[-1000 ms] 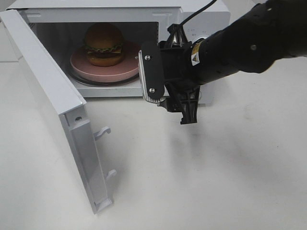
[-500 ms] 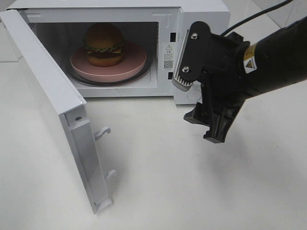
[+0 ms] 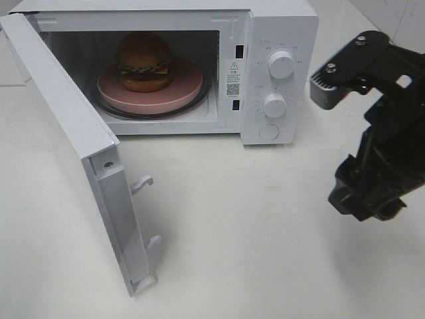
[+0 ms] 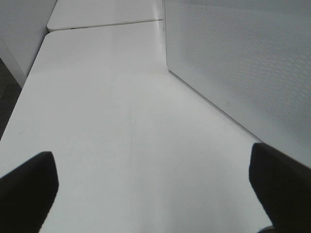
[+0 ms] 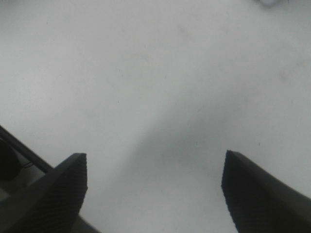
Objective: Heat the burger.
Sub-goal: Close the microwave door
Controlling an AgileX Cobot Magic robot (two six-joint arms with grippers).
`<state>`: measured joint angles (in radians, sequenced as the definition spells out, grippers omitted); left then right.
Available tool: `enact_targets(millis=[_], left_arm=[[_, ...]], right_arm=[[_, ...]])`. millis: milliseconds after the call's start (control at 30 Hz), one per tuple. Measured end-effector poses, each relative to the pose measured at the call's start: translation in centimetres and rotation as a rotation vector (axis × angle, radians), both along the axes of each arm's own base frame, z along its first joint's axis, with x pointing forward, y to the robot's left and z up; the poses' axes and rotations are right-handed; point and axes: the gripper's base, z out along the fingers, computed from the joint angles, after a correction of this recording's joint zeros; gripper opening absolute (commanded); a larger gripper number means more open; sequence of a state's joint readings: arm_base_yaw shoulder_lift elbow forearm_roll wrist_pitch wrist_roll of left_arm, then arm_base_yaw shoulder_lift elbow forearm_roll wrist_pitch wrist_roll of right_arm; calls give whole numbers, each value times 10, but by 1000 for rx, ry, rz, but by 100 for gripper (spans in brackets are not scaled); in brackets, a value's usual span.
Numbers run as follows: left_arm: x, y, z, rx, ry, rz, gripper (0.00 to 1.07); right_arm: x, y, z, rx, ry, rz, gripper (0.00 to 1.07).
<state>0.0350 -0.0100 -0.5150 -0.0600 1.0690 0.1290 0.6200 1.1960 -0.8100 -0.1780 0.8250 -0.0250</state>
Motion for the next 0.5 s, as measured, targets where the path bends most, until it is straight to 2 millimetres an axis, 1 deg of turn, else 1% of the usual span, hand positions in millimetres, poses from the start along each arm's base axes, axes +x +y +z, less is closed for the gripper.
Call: enact_targets(millis=[33,133,167,200,233,267,300,333,367,400,433,467,500], left_arm=[[0,0,0,0,0,0,100],[0,0,0,0,0,0,100],[0,0,0,0,0,0,100],[0,0,0,0,0,0,100],[0,0,0,0,0,0,100],[0,0,0,0,0,0,100],[0,0,0,0,0,0,100],[0,0,0,0,0,0,100],[0,0,0,0,0,0,100],[0,0,0,0,0,0,100],[0,0,0,0,0,0,100],[0,0,0,0,0,0,100],[0,0,0,0,0,0,100]], right_arm=[[-9,-7,6,-2,25,-54,76],[-14,-11,9,-6,36,-75,76],[-22,-17,15,-9,48,-105,76],[-25,-20,17,-10,50,-111,76],[-34,-27,24,-6,47,-127,76],[-34,-27,24,-6,47,-127,76],[-39,-30,28,4,39,-135,76],[-49,-37,37,28,12,-141,76],[-49,-37,37,28,12,-141,76],[-53,-40,40,38,-1,-142,76],[-63,-47,47,62,-29,-145,76],[-63,-47,47,62,-29,-145,76],[-68,-51,49,70,-39,-147,76]])
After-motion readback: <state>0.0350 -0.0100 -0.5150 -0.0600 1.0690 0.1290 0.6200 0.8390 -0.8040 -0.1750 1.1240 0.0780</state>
